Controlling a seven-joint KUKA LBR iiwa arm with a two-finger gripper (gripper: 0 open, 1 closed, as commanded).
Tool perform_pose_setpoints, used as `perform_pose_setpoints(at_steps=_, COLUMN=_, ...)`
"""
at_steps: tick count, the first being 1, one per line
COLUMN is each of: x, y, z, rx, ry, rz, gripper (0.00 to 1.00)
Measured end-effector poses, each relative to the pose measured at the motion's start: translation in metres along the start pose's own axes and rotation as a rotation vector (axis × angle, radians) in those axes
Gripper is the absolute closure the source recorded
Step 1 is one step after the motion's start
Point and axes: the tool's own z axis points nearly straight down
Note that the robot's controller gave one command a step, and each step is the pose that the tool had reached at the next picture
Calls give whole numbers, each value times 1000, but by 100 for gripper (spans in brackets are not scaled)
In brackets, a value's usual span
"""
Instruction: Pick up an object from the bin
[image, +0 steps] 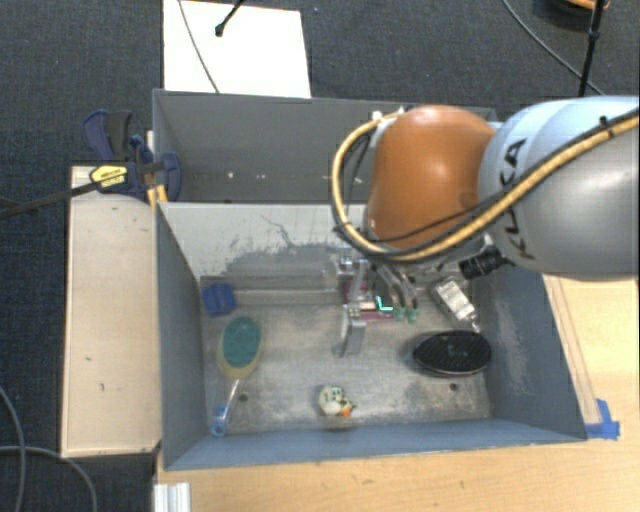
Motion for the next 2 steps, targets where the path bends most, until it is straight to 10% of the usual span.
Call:
perform_pose_setpoints(at_steps=1, x=14, y=133, z=54, rx=-3, ry=-3, rz=-75, gripper=0)
perform_pose_setpoints(at_steps=2, x=-20, y=96, z=147, rx=0, ry=-8, rz=-354, gripper=0)
